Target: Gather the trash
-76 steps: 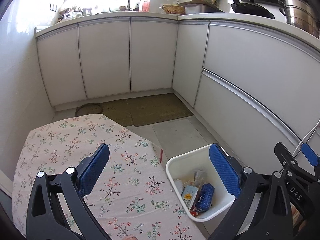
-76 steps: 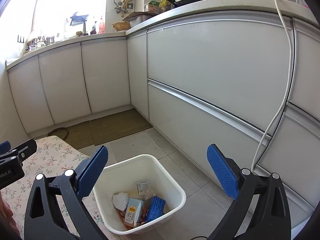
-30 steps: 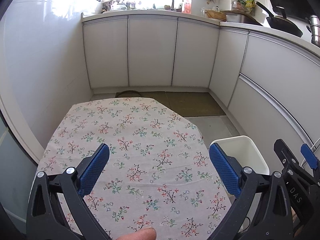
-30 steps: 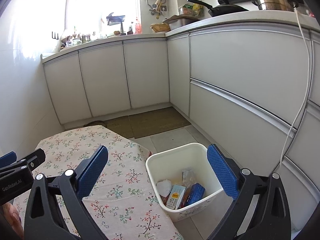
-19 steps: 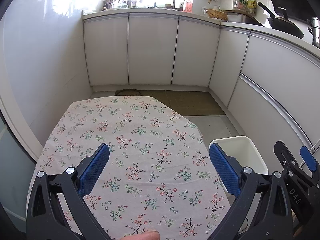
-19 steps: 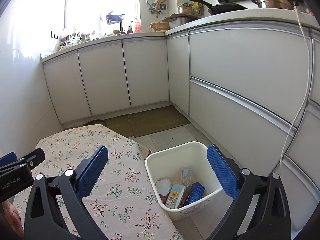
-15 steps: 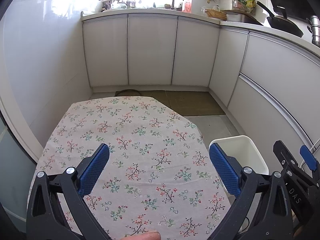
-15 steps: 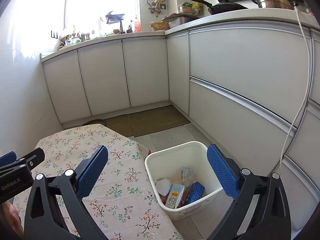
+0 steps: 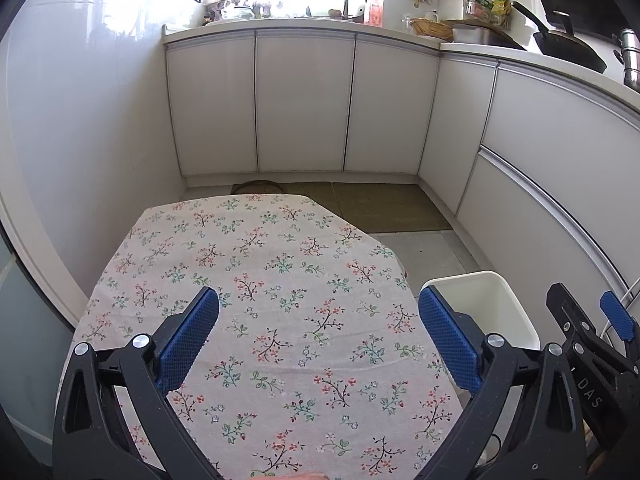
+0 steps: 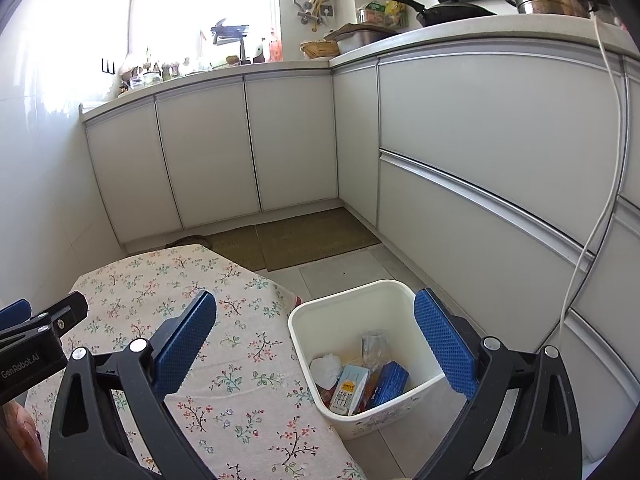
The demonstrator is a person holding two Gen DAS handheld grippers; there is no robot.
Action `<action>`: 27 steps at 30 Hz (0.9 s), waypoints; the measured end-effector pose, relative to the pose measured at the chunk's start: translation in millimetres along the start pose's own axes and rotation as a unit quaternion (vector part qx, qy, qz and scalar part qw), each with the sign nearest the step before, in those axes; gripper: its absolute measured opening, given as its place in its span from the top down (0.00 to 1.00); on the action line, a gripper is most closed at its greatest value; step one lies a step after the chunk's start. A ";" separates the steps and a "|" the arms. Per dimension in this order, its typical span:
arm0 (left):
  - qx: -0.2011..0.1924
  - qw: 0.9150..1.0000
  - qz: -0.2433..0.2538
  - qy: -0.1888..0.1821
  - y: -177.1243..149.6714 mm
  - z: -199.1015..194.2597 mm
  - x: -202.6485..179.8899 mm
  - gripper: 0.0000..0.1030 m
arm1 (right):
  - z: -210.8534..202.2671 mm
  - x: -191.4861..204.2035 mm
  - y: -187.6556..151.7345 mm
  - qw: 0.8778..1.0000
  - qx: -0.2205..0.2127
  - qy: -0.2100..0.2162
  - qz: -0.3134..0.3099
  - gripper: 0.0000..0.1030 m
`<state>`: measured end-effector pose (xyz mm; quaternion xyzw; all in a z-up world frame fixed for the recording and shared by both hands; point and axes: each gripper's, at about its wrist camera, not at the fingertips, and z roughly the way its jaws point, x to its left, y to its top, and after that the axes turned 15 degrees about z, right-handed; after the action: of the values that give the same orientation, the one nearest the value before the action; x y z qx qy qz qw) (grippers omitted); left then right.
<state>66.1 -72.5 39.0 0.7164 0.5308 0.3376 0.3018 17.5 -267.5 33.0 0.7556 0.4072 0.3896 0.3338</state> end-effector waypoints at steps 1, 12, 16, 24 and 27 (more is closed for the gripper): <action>0.000 1.000 -0.002 -0.002 0.0 0.4 0.5 0.07 | 0.0 -0.3 -0.1 1.000 0.000 0.000 0.000 0.06; -0.009 1.000 0.001 -0.011 -2.1 1.3 -0.1 0.16 | 1.1 -1.6 -2.1 1.000 0.003 -0.002 0.000 0.06; -0.009 1.000 0.006 -0.014 -2.9 2.2 -1.6 0.22 | 0.9 -1.2 -2.0 1.000 0.002 -0.002 0.000 0.06; -0.009 1.000 0.011 -0.017 -2.4 1.6 -5.4 0.09 | 1.1 -0.7 -2.2 1.000 0.002 -0.004 0.001 0.06; -0.001 1.000 0.017 -0.006 -0.5 2.2 -7.1 0.07 | 1.0 -1.4 -2.3 1.000 0.002 -0.004 0.001 0.06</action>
<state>66.1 -79.3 36.1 0.7269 0.5165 0.3390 0.2998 17.0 -267.9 30.3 0.7582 0.4060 0.3863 0.3332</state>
